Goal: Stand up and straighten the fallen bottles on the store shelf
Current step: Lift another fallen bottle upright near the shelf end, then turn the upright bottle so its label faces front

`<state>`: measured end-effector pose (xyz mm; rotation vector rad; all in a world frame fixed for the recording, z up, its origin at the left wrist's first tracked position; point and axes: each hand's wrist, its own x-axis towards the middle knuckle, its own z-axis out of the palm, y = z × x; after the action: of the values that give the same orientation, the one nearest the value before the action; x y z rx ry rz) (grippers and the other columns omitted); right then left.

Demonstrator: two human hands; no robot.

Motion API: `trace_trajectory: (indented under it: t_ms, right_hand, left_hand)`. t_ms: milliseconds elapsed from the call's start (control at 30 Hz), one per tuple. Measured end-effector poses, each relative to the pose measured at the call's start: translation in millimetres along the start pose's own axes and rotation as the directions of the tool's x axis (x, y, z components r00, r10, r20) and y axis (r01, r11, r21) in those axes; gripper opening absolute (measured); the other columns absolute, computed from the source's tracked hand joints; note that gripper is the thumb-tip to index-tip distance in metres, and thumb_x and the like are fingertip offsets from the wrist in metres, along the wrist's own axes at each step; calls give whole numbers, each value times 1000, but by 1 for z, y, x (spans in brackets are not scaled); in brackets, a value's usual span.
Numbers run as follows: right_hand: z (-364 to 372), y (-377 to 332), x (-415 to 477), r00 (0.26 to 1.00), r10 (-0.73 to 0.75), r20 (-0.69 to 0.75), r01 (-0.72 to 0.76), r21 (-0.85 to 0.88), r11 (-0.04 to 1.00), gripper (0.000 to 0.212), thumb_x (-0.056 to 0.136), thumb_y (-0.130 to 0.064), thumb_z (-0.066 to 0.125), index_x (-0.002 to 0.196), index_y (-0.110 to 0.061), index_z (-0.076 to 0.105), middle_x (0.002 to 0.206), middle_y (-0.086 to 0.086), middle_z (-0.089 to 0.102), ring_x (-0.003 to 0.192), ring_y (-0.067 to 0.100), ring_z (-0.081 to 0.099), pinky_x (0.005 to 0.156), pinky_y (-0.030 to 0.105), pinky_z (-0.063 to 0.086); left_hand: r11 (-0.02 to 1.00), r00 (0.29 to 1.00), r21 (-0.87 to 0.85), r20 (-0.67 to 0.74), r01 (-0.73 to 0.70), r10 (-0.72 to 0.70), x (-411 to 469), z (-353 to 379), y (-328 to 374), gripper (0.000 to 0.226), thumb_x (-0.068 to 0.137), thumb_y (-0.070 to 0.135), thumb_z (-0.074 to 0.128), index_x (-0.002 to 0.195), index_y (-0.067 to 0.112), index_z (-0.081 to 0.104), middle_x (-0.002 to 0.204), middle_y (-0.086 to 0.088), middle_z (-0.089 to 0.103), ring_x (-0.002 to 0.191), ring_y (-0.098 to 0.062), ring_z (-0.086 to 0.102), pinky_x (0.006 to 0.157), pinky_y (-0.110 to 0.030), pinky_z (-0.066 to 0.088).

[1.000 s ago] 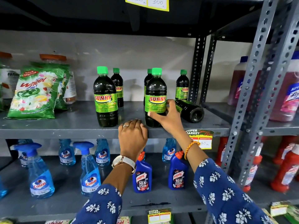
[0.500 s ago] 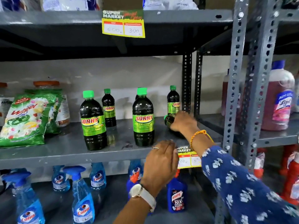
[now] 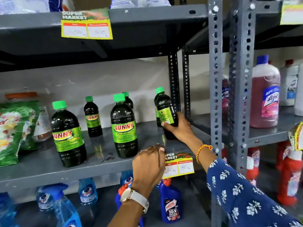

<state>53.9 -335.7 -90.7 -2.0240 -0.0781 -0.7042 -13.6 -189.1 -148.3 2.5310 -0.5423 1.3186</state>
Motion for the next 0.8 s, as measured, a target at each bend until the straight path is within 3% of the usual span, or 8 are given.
trace_trajectory:
  t_ms: [200,300,367,433,567,667,733,800]
  right_hand:
    - [-2,10,3,992,52,112,-55,24,998,74,73,-41,74,132,-17,37,132,7,54,122,28,51,96,35,41]
    - [-1,9,3,994,71,86,-75,40,996,87,64,-48,79,132,-15,35,131,4,49,121,24,49,94,31,39]
    - [-1,10,5,998,59,18,-58,-29,998,95,54,-54,82,128,-14,37,129,6,48,119,25,49,96,36,43]
    - [0,13,7,999,43,-4,-43,-37,998,84,55,-45,84,122,-14,44,123,7,56,114,25,54,90,35,46]
    - [-3,14,10,991,108,73,-117,142,983,56,71,-17,74,121,-15,50,116,8,62,107,24,57,83,29,41]
    - [-4,12,10,994,85,72,-101,246,964,70,66,-21,82,124,-13,43,115,3,60,106,19,55,91,32,42]
    - [-2,12,11,996,73,43,-81,221,972,76,62,-24,85,124,-11,42,111,-1,57,103,16,54,90,30,42]
    - [-2,15,12,996,85,26,-89,206,975,70,67,-18,81,124,-11,42,111,3,58,102,17,54,87,29,41]
  left_hand:
    - [1000,1000,-25,22,14,-13,-2,5,1,36,88,25,36,82,18,71,77,2,72,62,-15,64,53,-23,45]
    - [998,998,-58,50,27,-24,-4,8,1,41,90,26,32,92,15,72,91,-2,73,75,-18,67,64,-28,50]
    - [997,998,-68,48,35,-32,-5,9,2,42,90,26,33,95,14,72,95,-3,73,80,-18,68,68,-29,50]
    - [997,999,-69,37,40,-37,-4,11,3,42,90,26,33,96,13,72,96,-3,73,82,-18,67,70,-29,50]
    - [997,998,-61,-5,56,-56,-3,11,4,43,90,27,32,88,14,73,86,-2,73,73,-18,66,64,-28,48]
    - [997,994,-22,-77,80,-81,-1,9,5,36,87,26,37,62,18,62,59,1,65,49,-17,57,46,-22,34]
    - [997,990,-1,-121,78,-78,1,8,4,34,86,26,39,55,22,52,50,2,58,41,-17,51,44,-21,24]
    - [997,988,14,-135,75,-72,1,8,4,34,85,26,40,55,21,55,51,2,58,42,-16,51,45,-20,23]
